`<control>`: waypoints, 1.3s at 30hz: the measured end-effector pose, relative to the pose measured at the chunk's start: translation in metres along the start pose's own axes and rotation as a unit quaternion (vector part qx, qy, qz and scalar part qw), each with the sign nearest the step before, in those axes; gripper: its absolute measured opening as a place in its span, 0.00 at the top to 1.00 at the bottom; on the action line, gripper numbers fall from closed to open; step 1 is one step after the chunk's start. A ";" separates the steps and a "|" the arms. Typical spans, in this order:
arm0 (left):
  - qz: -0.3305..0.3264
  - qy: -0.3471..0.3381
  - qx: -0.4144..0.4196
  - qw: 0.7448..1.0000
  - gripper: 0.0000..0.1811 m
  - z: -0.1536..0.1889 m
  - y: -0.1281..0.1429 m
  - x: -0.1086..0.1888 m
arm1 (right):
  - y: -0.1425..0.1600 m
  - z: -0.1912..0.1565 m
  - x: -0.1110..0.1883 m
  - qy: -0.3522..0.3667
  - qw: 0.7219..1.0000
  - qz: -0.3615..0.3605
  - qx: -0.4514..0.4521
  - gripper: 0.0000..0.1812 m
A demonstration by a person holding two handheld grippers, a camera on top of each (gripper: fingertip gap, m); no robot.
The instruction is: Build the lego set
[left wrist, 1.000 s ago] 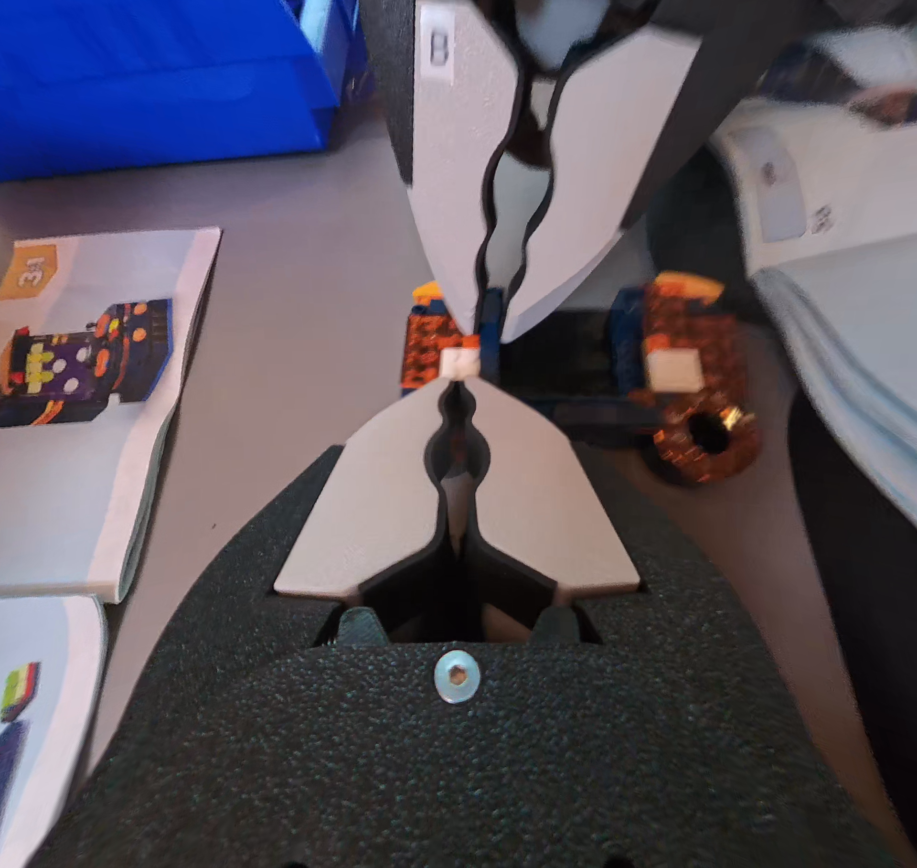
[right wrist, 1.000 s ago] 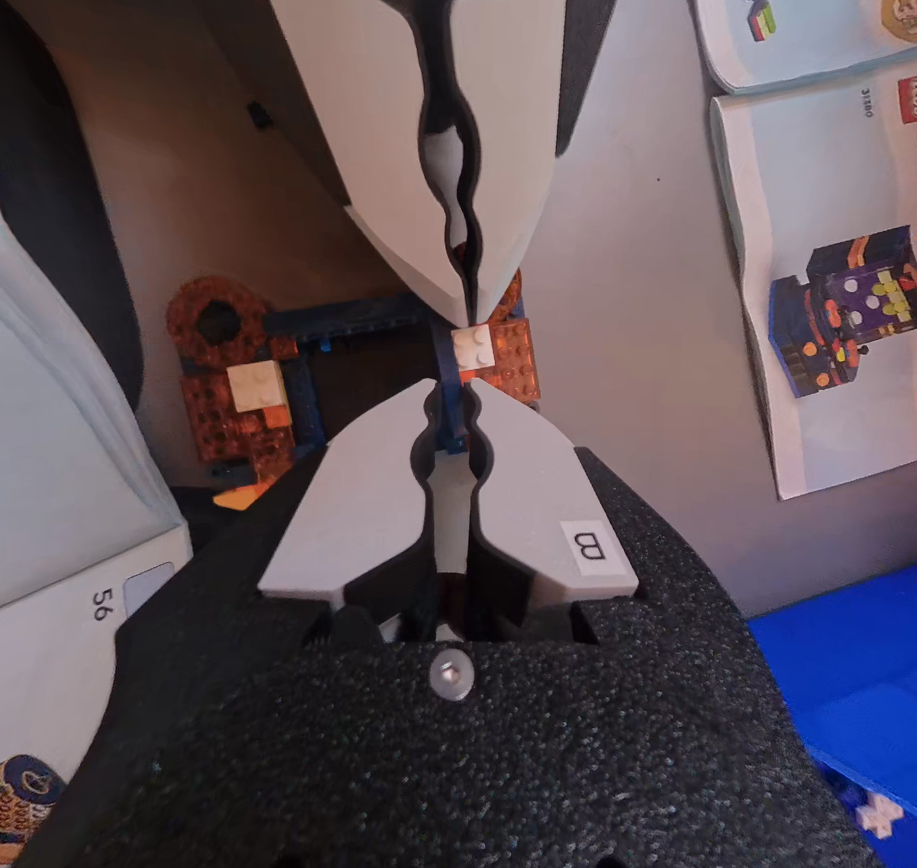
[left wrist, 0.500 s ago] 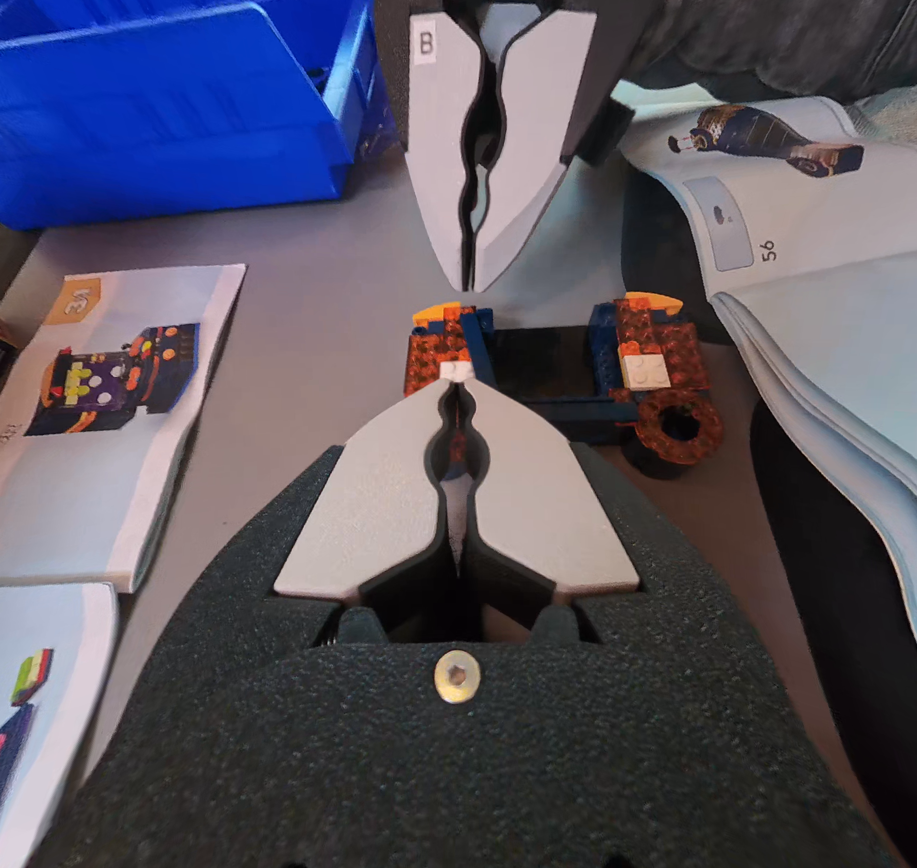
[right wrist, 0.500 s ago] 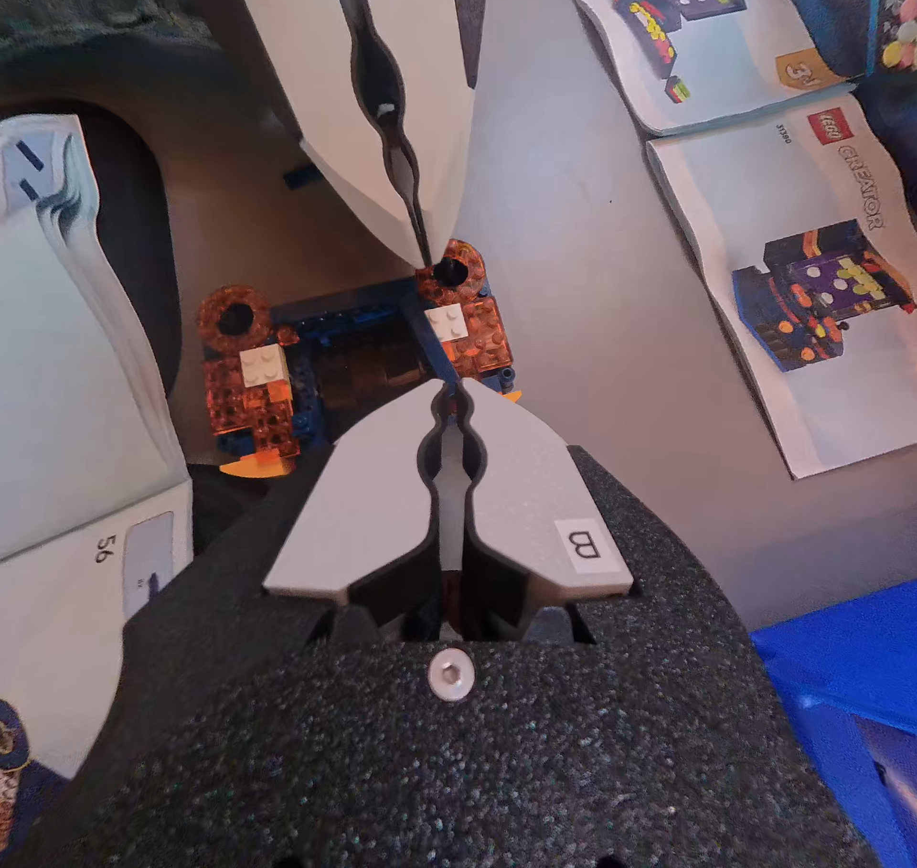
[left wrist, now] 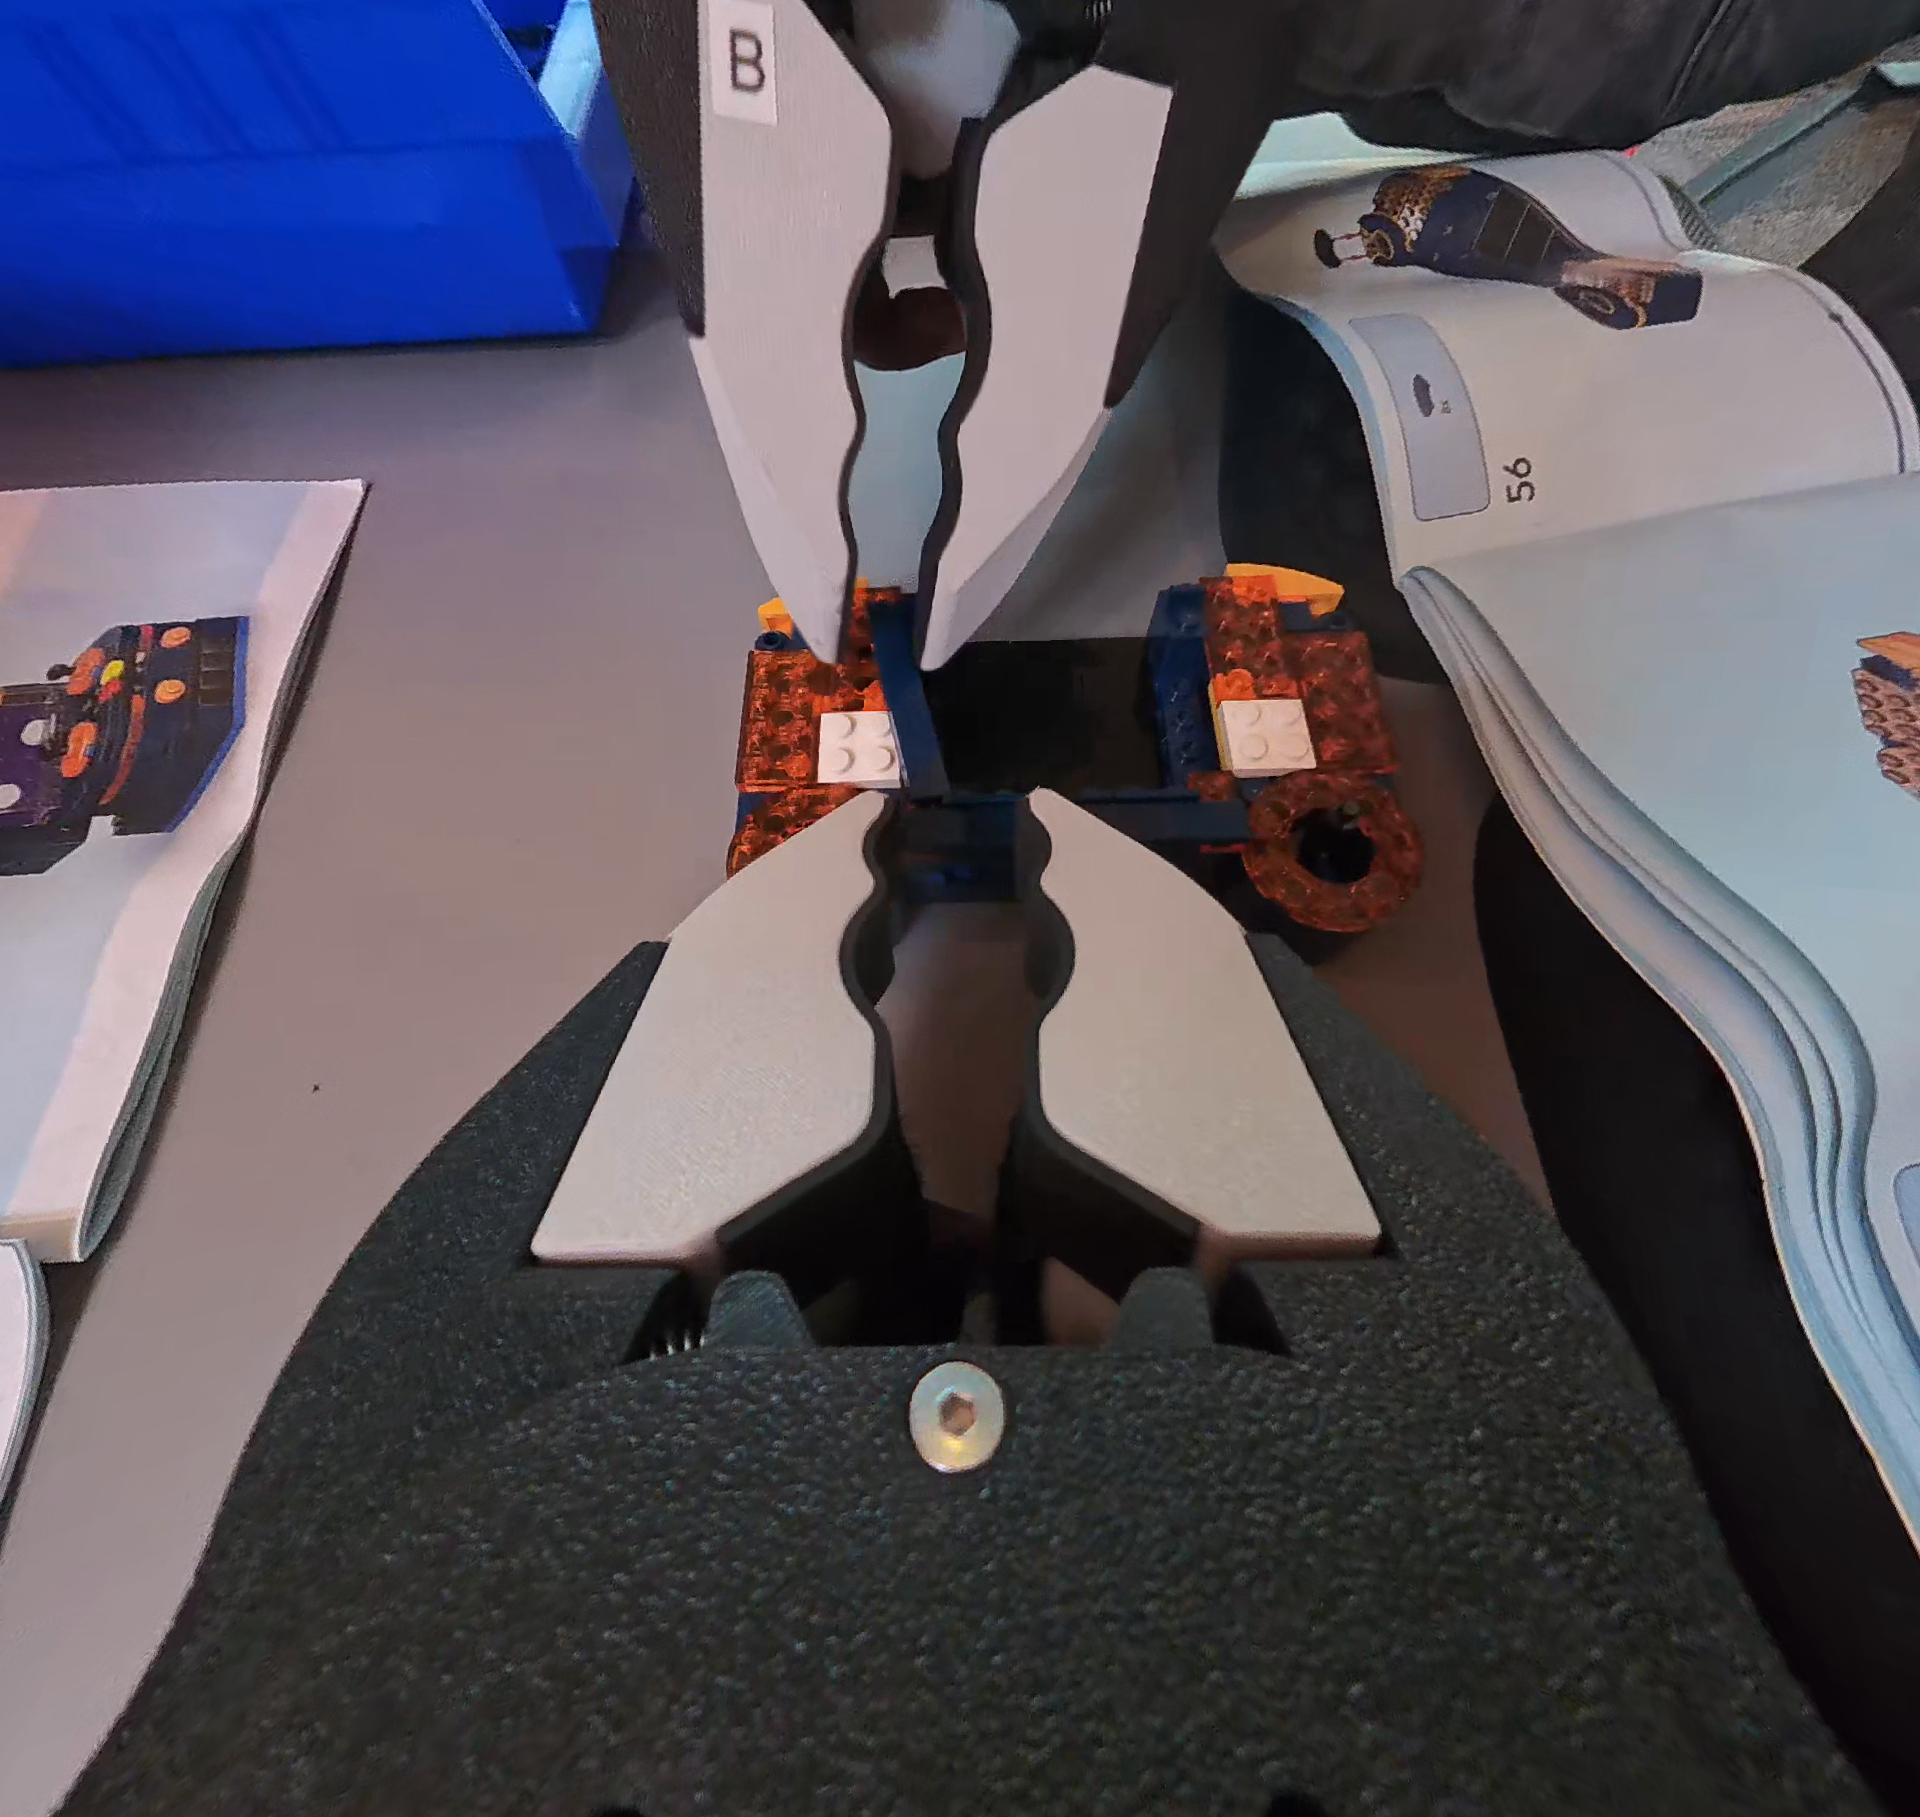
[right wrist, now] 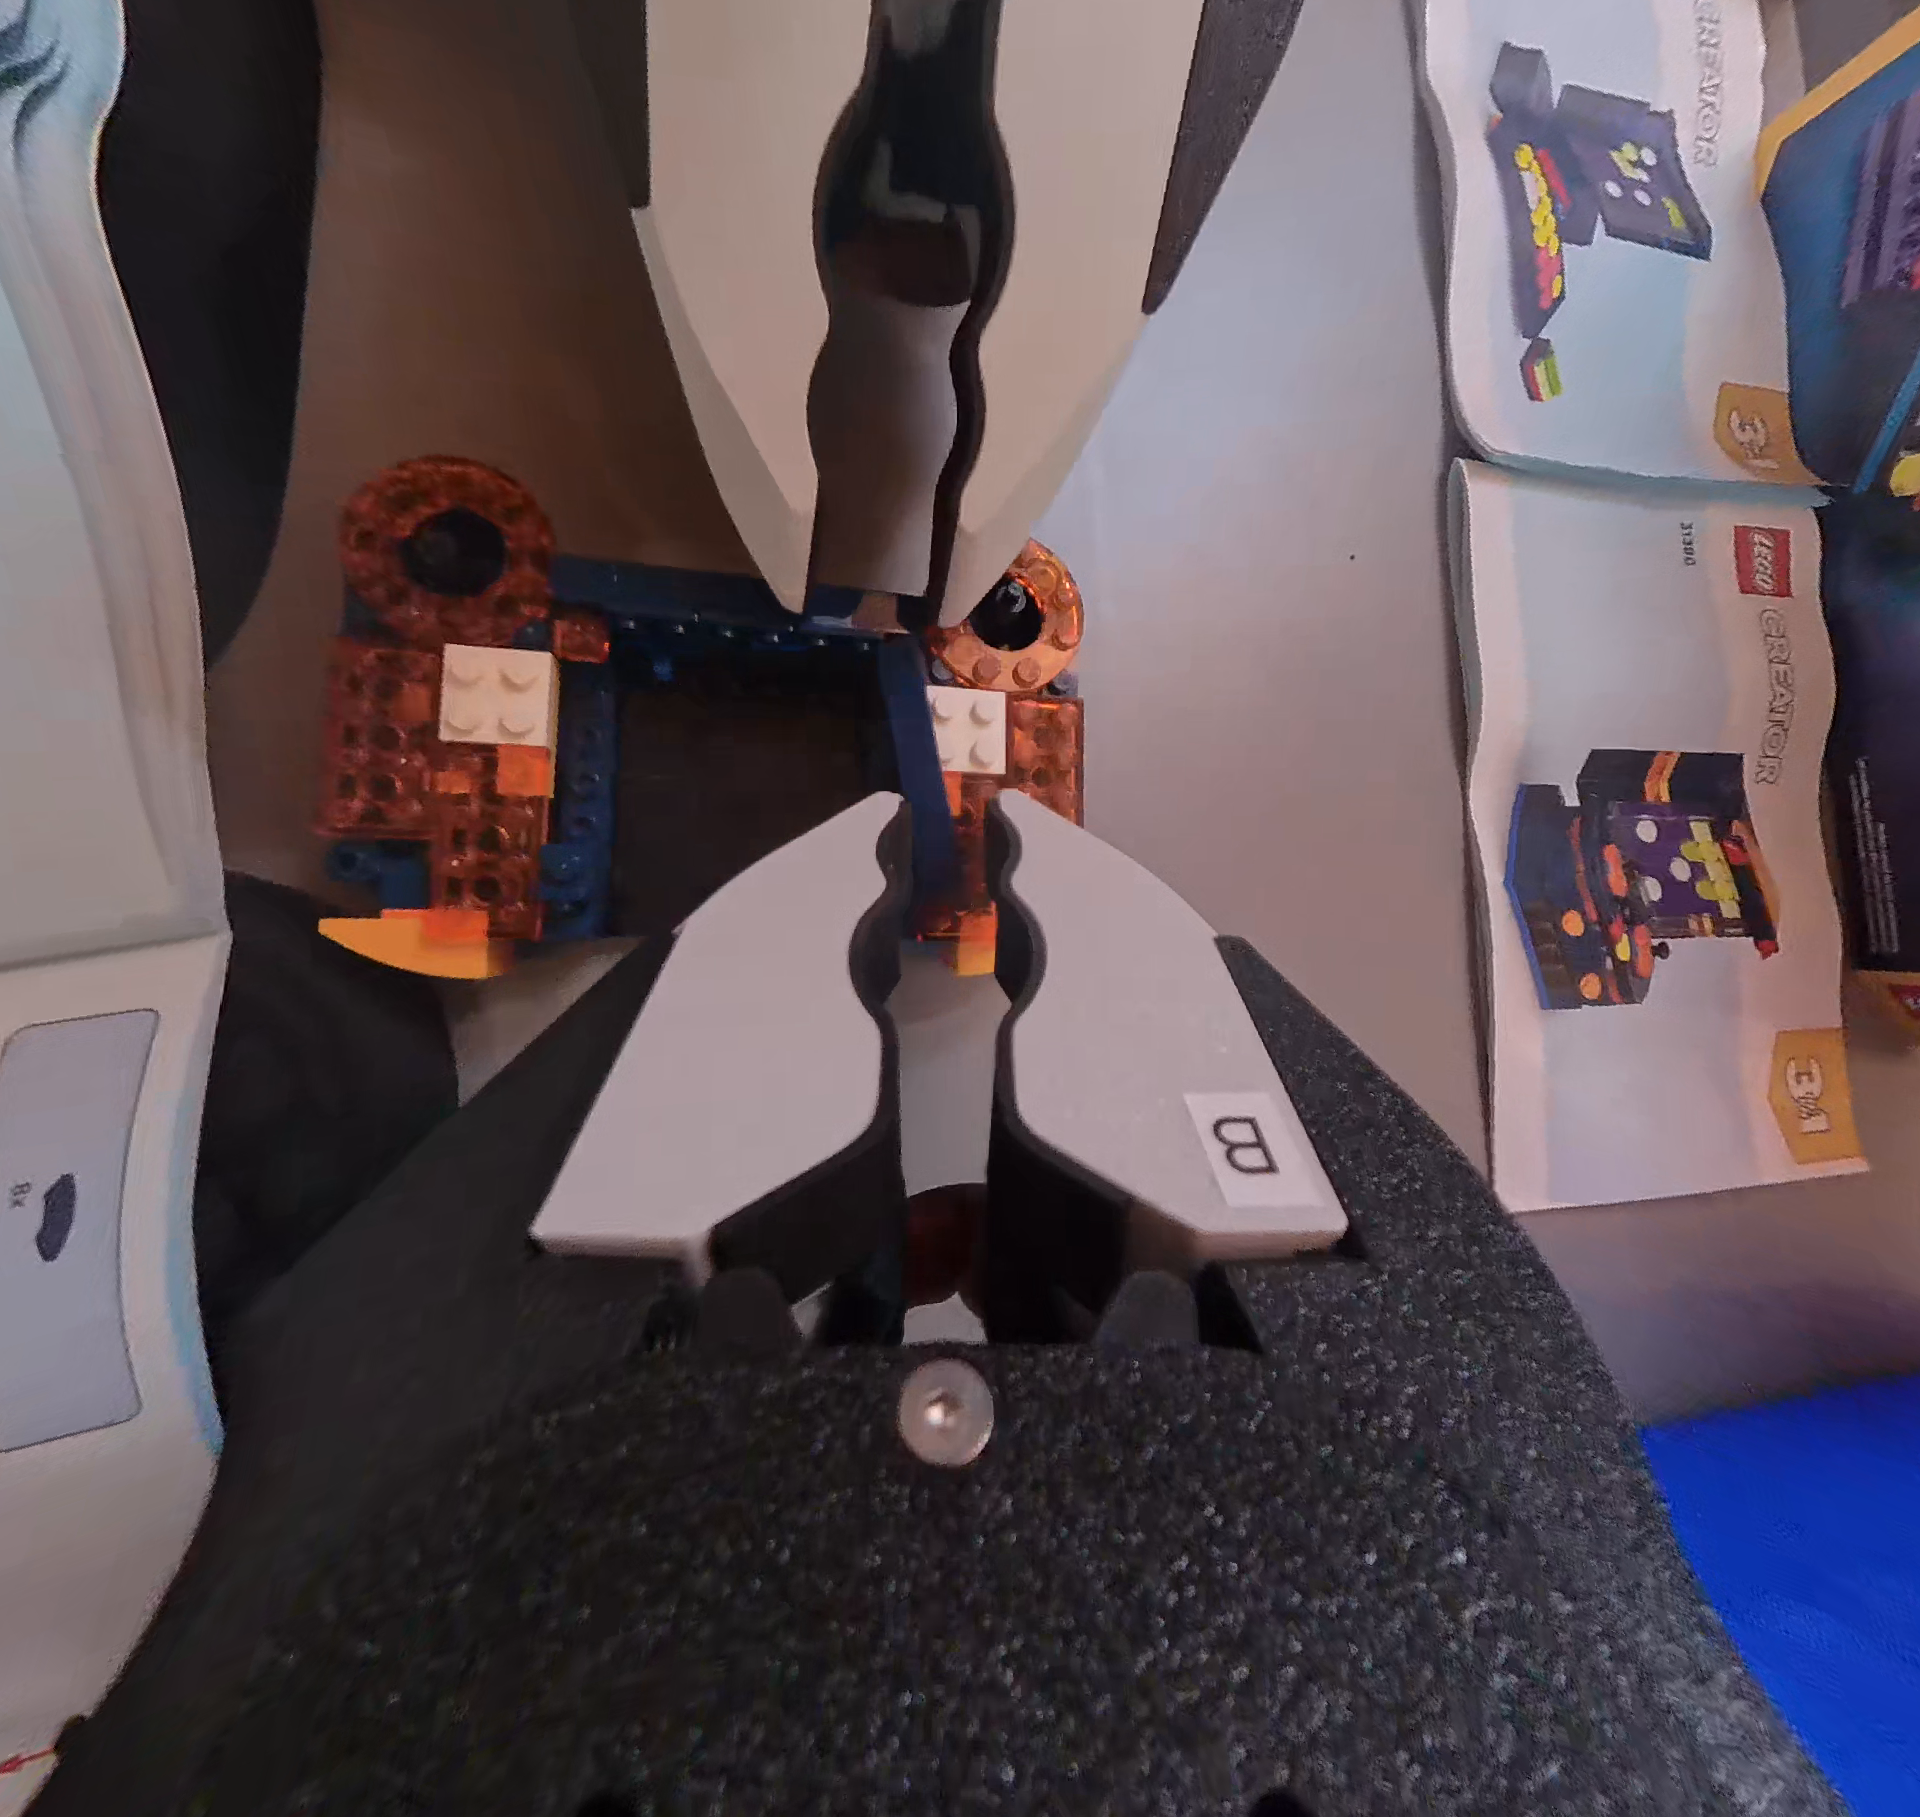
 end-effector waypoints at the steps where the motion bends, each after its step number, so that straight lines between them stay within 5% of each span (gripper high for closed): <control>1: 0.001 0.001 0.001 1.000 0.89 0.000 0.000 0.000 | 0.000 -0.001 -0.001 -0.002 1.000 -0.001 -0.002 0.94; 20: 0.010 -0.005 0.002 1.000 0.90 -0.002 0.001 -0.001 | -0.003 0.001 0.001 0.010 0.987 -0.040 -0.155 0.97; 30: 0.015 -0.004 0.002 1.000 0.90 -0.003 0.001 -0.001 | -0.009 0.001 -0.001 0.013 0.983 -0.082 -0.163 1.00; 39: 0.016 -0.013 -0.005 1.000 0.89 -0.004 0.000 -0.001 | -0.011 0.000 0.006 0.029 0.989 -0.033 -0.144 0.98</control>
Point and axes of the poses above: each gripper's, where its closed fingertips meet, x back along the fingers, y out of its underside, z = x × y across the jaws, the point moved 4 cm from there along x, back along the fingers, and after that the axes turned 10 degrees about z, right-handed, at the moved point
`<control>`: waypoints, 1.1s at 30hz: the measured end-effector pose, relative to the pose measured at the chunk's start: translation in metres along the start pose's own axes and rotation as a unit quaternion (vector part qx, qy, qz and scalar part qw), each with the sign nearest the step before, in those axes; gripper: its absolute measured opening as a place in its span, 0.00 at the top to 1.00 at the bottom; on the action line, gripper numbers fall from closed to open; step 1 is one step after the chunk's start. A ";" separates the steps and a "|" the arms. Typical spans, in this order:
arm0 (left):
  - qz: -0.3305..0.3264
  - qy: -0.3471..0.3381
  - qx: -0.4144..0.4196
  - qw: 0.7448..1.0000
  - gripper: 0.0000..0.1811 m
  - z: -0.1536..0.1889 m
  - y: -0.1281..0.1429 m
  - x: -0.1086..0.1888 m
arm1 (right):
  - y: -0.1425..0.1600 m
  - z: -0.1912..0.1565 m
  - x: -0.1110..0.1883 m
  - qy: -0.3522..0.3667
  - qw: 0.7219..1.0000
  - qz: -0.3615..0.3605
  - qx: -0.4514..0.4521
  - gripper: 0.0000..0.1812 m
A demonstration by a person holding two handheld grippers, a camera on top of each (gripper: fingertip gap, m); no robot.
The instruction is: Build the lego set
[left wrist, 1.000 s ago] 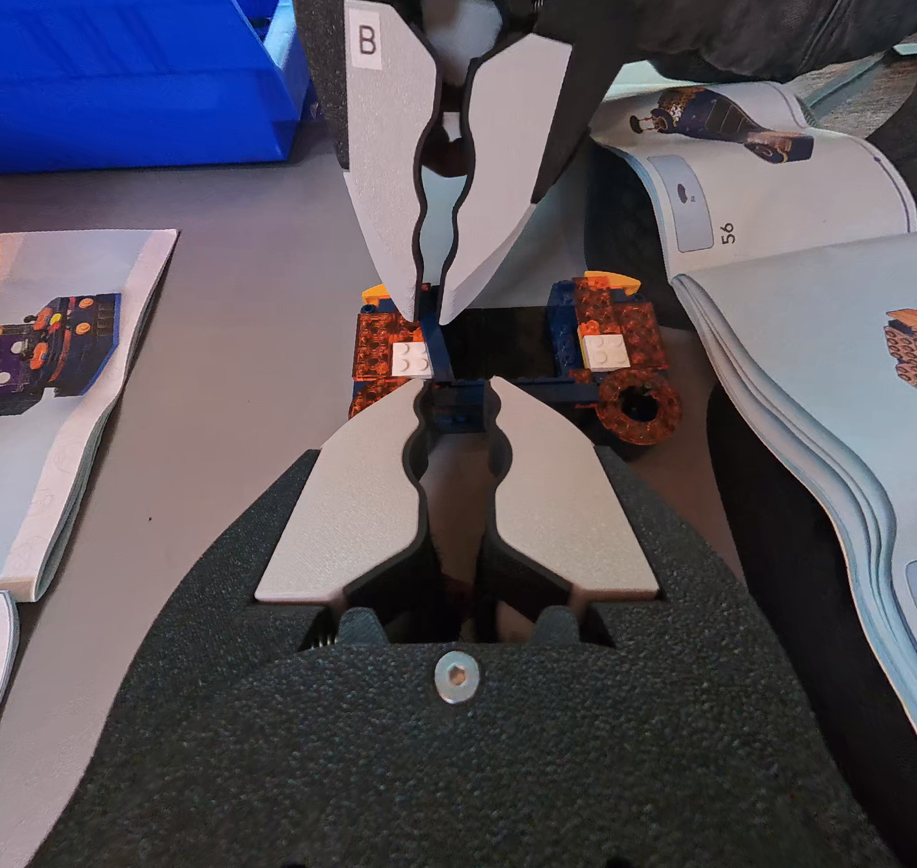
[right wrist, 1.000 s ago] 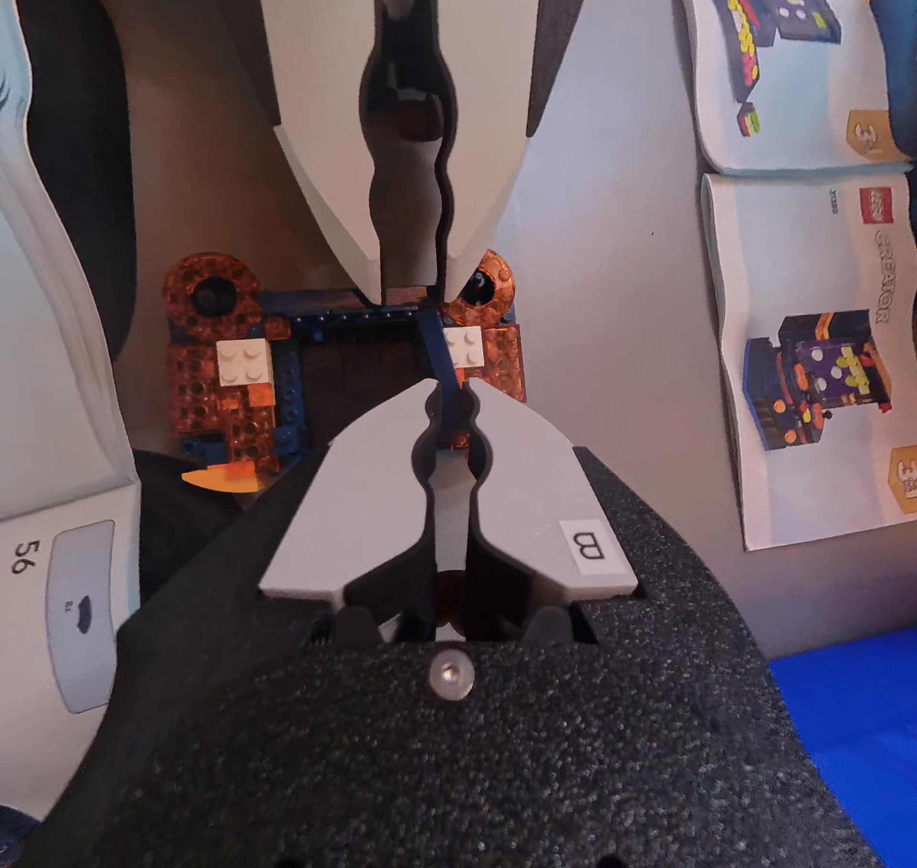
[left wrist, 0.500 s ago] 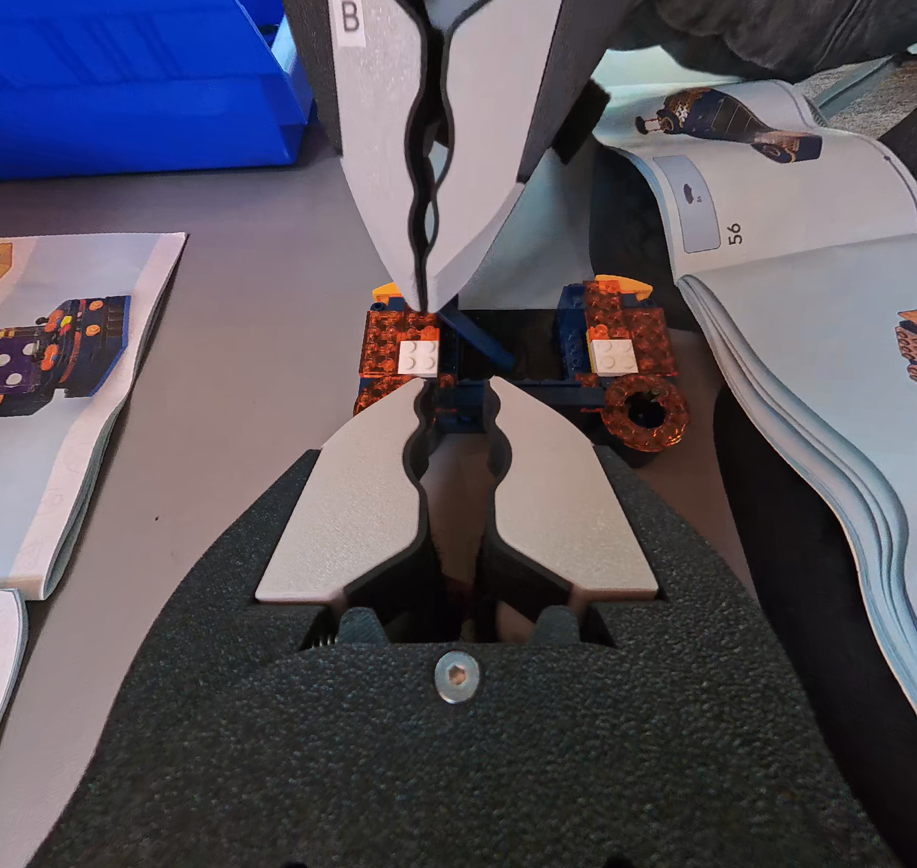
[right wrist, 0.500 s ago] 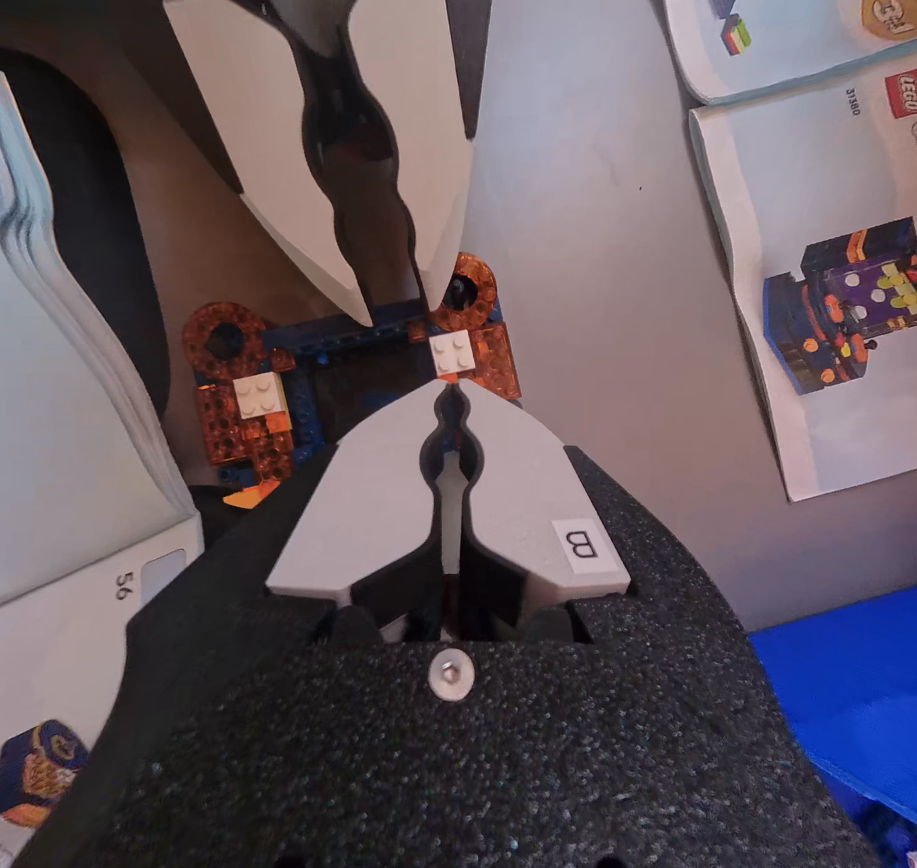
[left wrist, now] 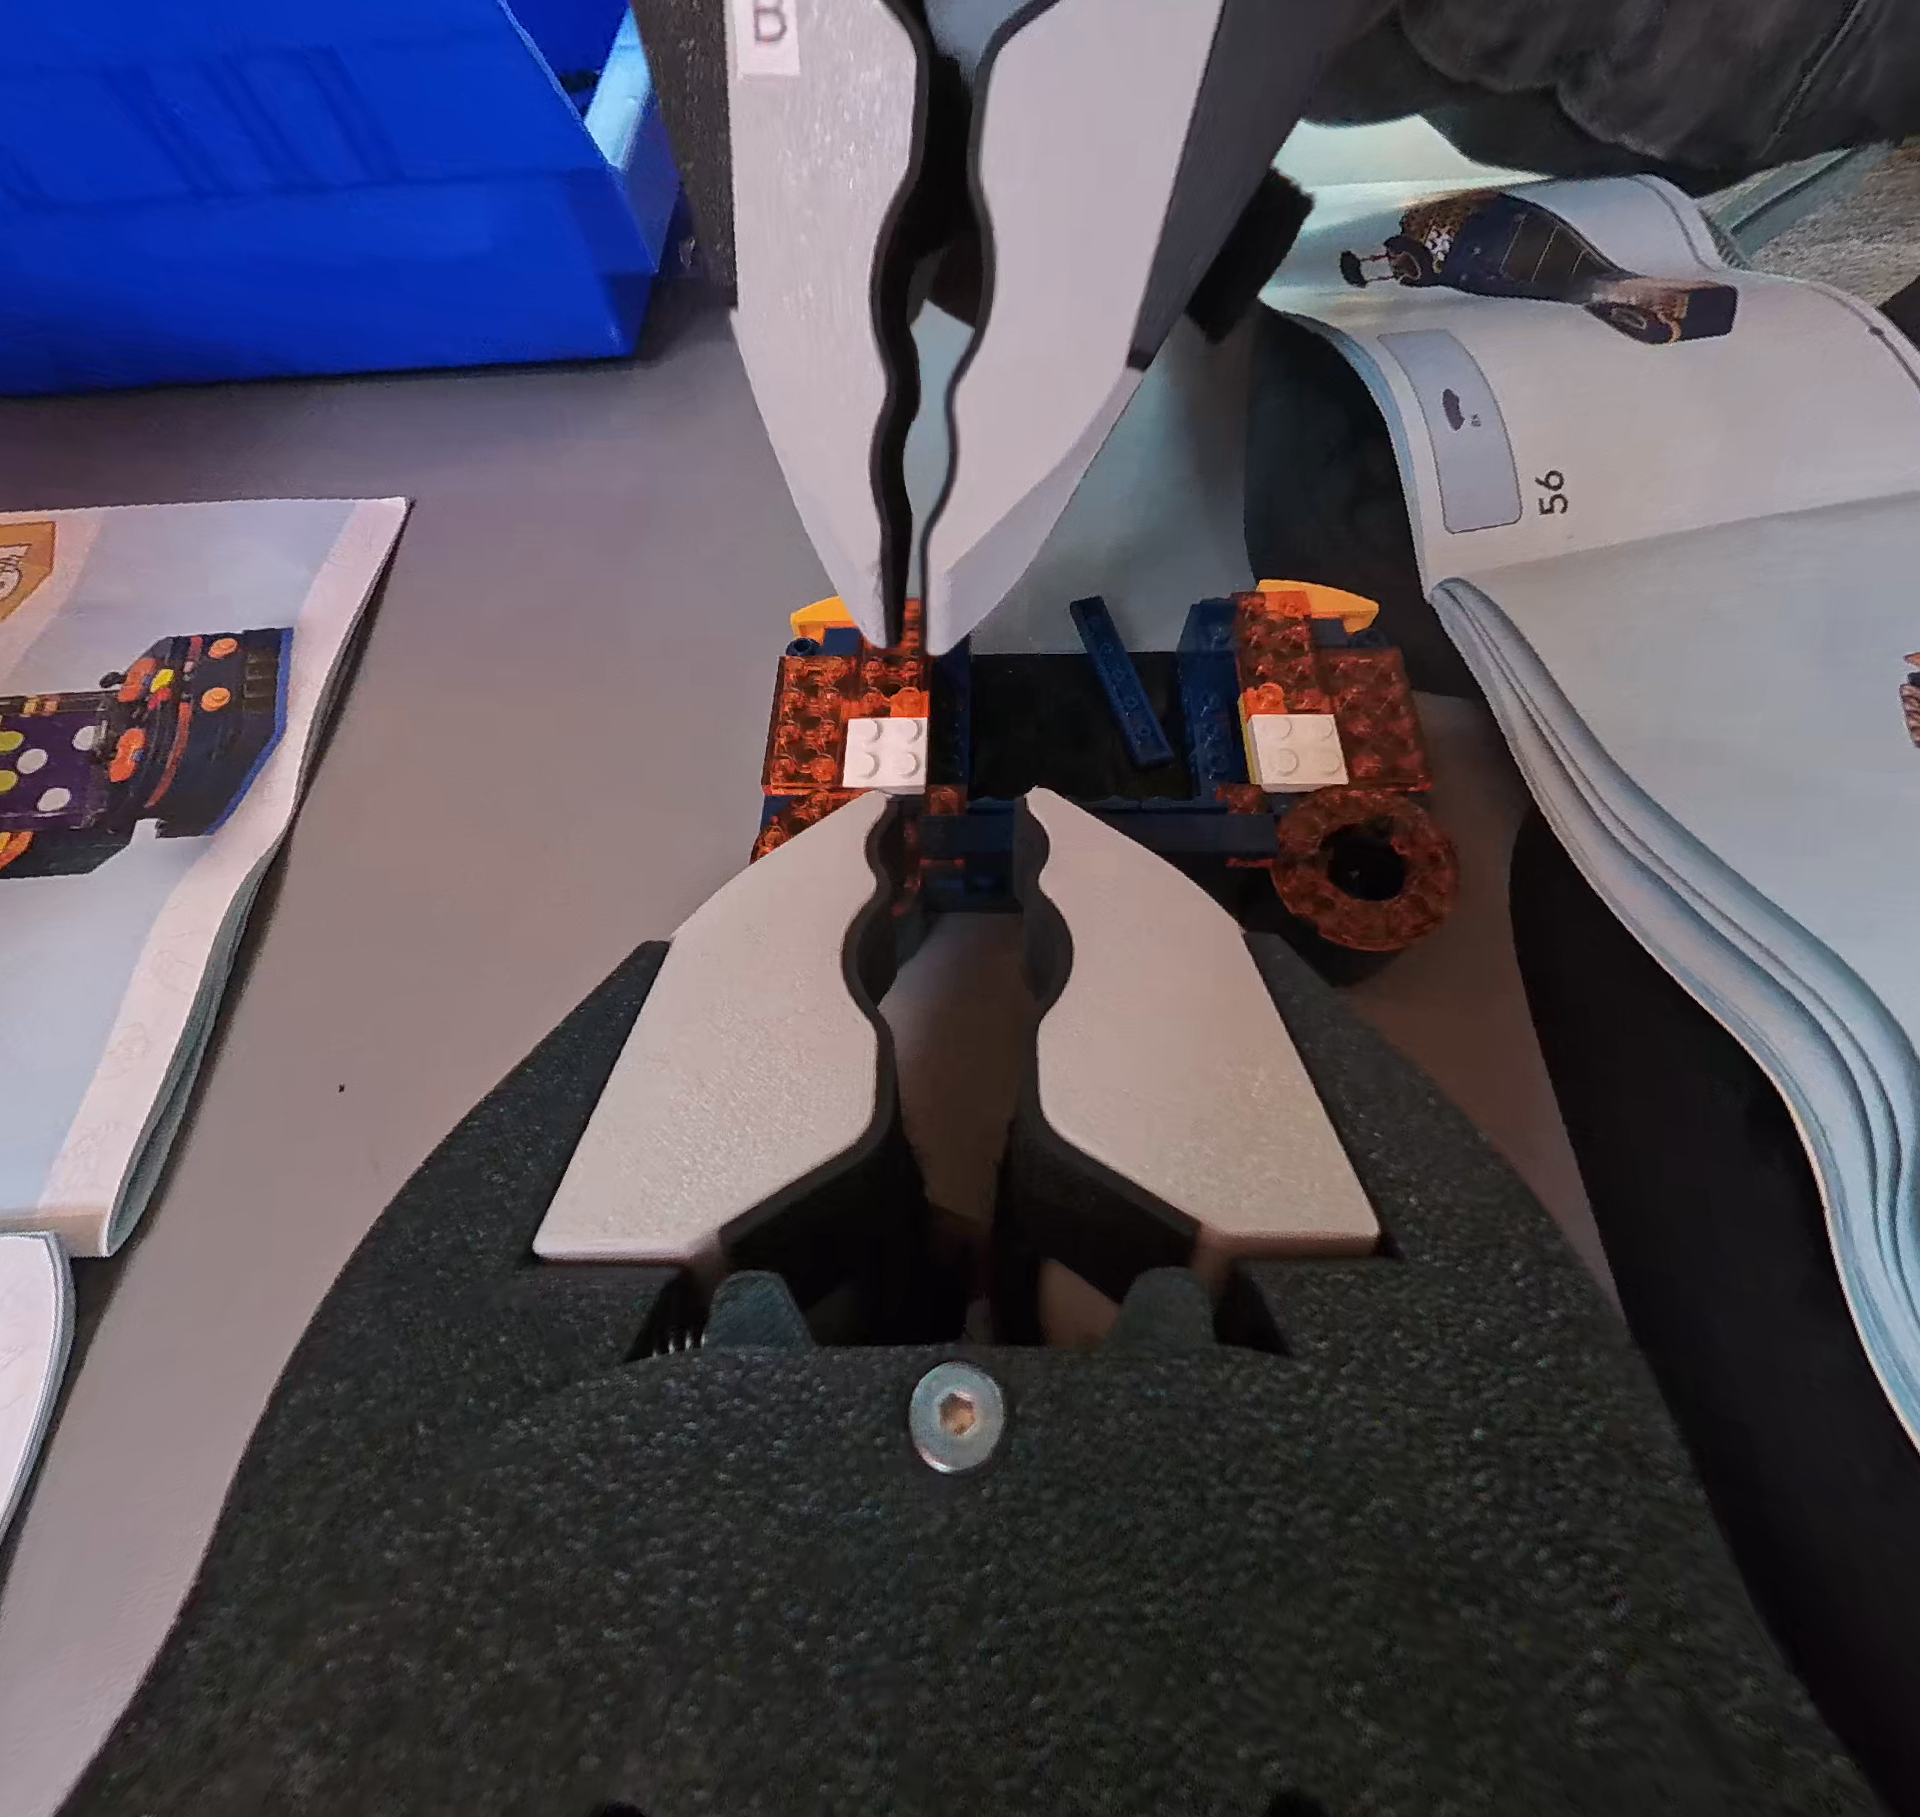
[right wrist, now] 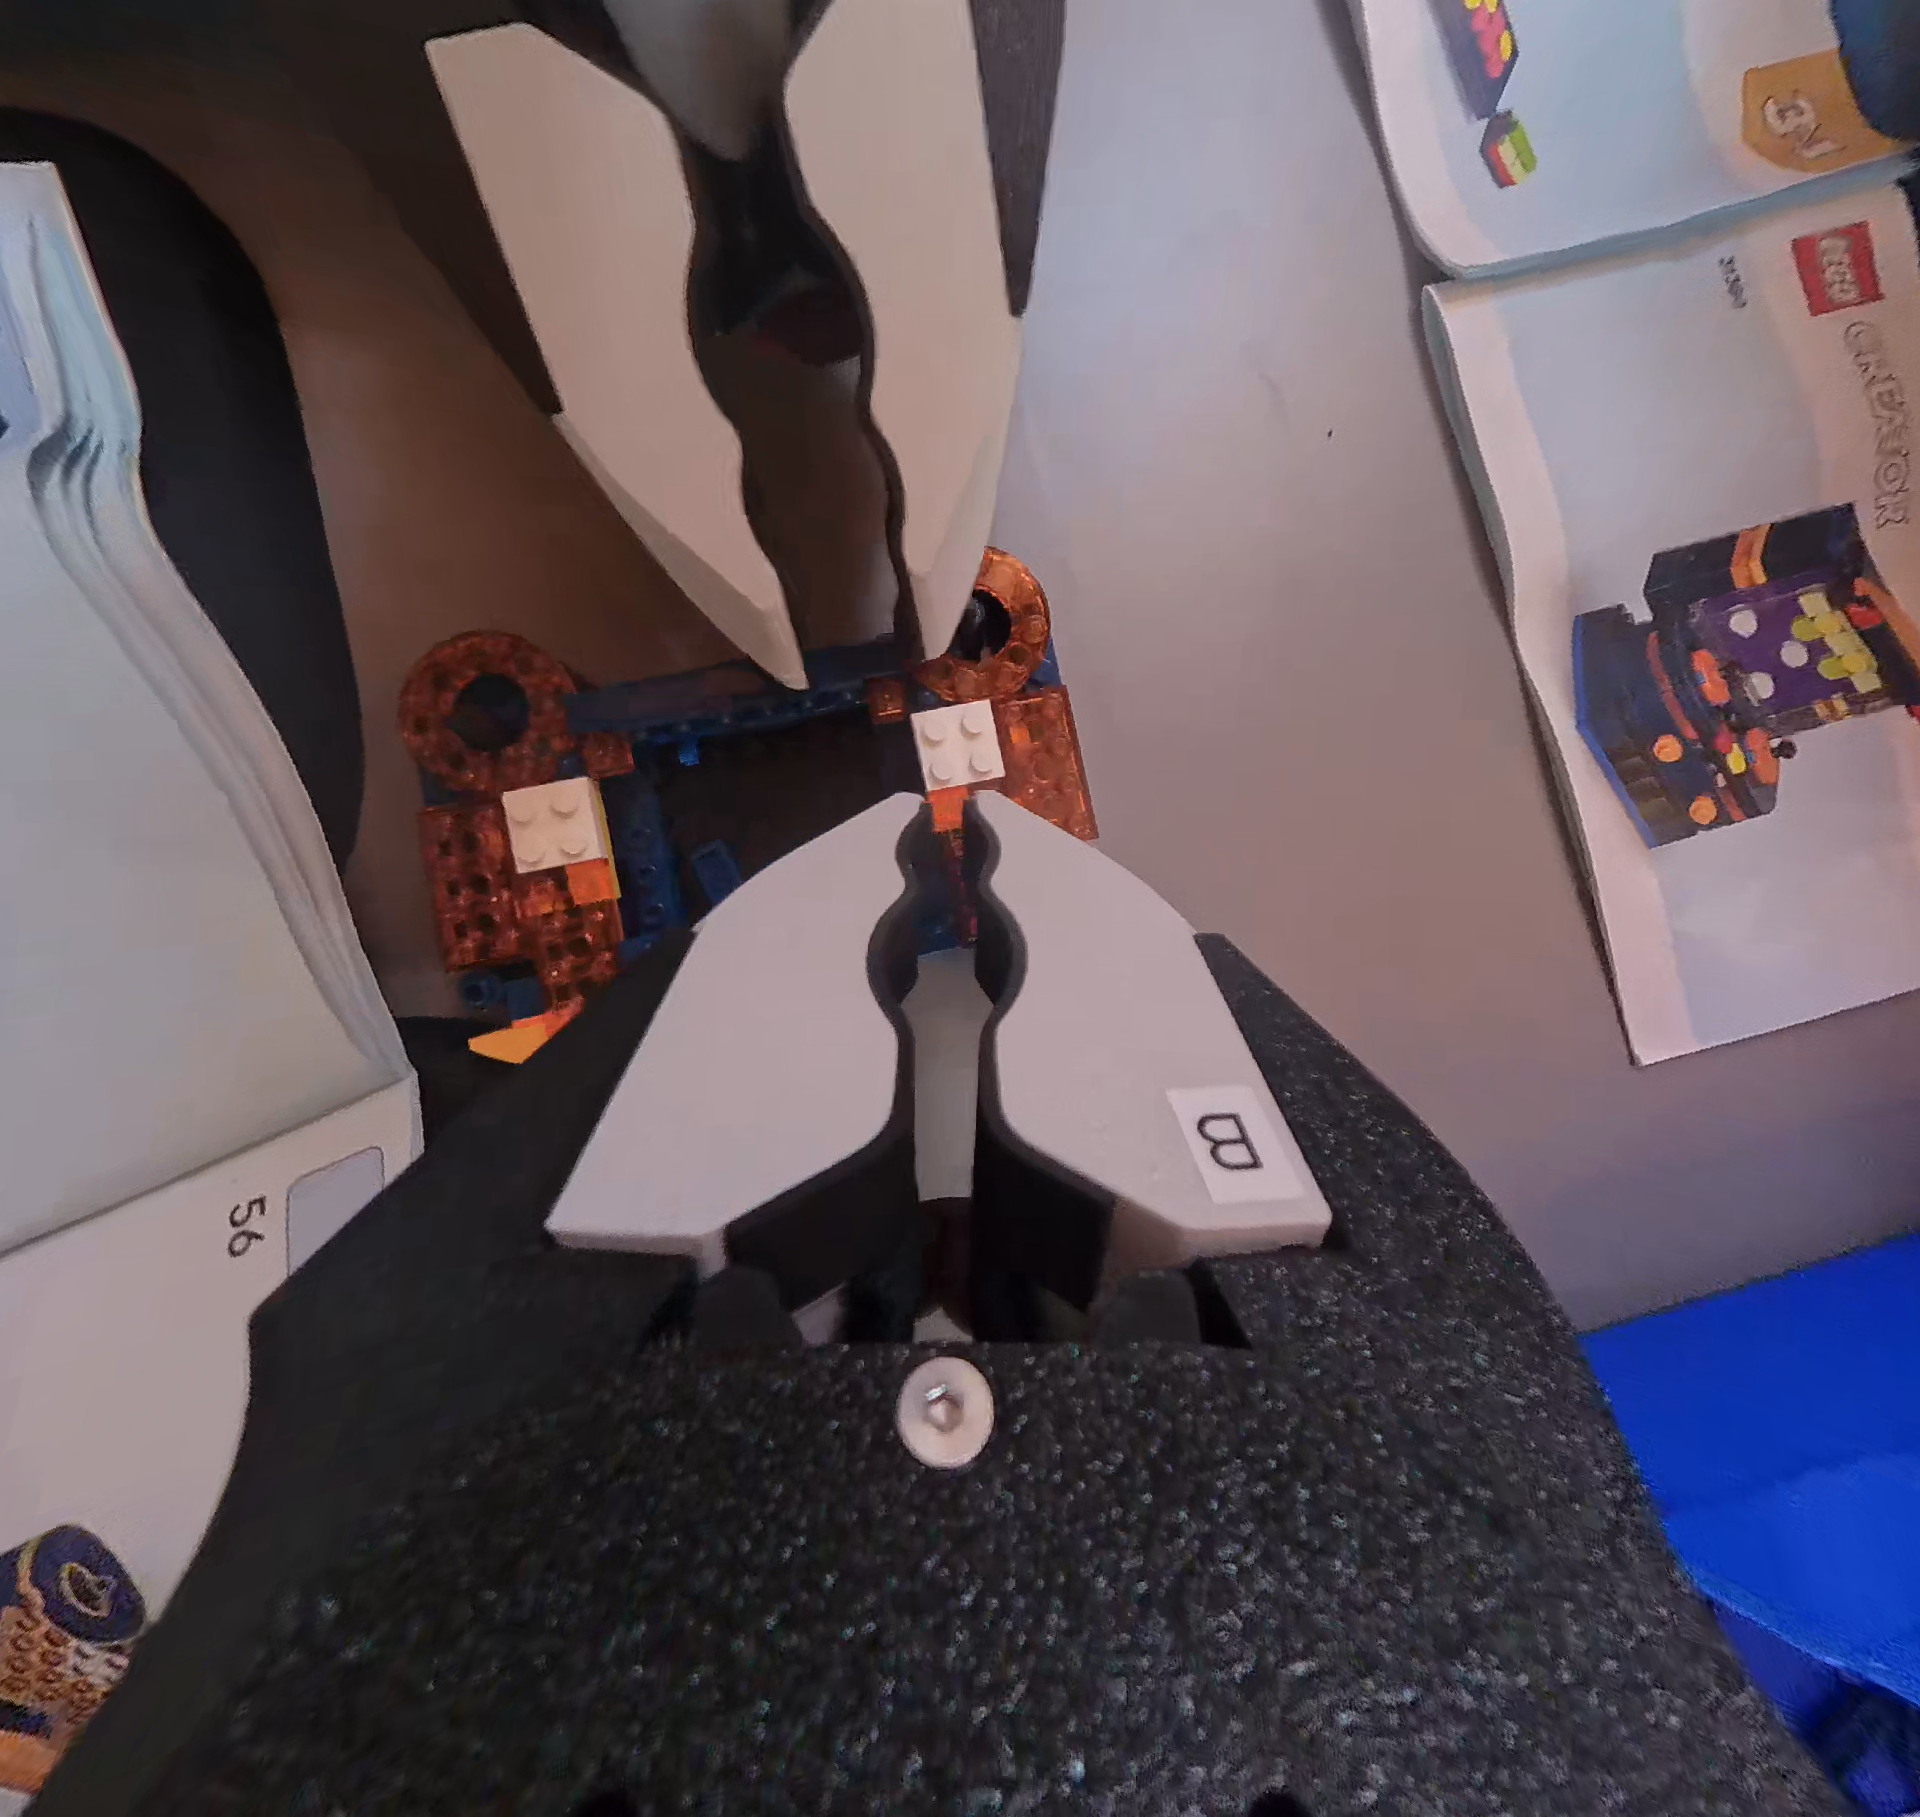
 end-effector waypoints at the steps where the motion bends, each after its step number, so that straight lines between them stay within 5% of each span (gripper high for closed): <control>1: 0.000 -0.004 -0.002 1.000 0.89 -0.001 0.000 0.000 | 0.000 -0.001 0.002 -0.004 1.000 0.012 0.012 0.96; 9: 0.081 -0.062 0.007 0.995 0.86 -0.002 -0.026 0.021 | -0.005 -0.007 0.007 -0.054 0.989 0.138 0.030 0.88; 18: 0.173 -0.133 0.011 0.976 0.84 0.000 -0.032 0.043 | -0.001 -0.014 0.015 -0.066 0.979 0.184 0.054 0.71; 24: 0.184 -0.151 0.036 0.971 0.56 -0.006 -0.027 0.037 | -0.001 -0.004 0.017 -0.027 0.987 0.161 0.000 0.56; 27: 0.219 -0.173 0.053 0.959 0.48 -0.012 -0.032 0.041 | 0.003 0.003 0.020 -0.014 0.989 0.148 -0.019 0.62; 29: 0.247 -0.174 0.052 0.952 0.58 -0.013 -0.035 0.046 | 0.005 0.004 0.023 -0.017 0.988 0.155 0.011 0.94; 31: 0.235 -0.179 0.038 0.955 1.00 -0.012 -0.034 0.053 | 0.007 0.002 0.026 -0.018 0.987 0.158 0.033 1.00; 33: 0.188 -0.173 0.043 0.966 1.00 -0.012 -0.029 0.052 | 0.010 -0.001 0.027 -0.026 0.989 0.142 0.044 1.00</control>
Point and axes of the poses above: each gripper's, where its closed fingertips meet, x back along the fingers, y out of its underside, z = x × y across the jaws, the point moved 4 cm from there along x, back along the fingers, and after that the axes turned 10 degrees about z, right-handed, at the moved point
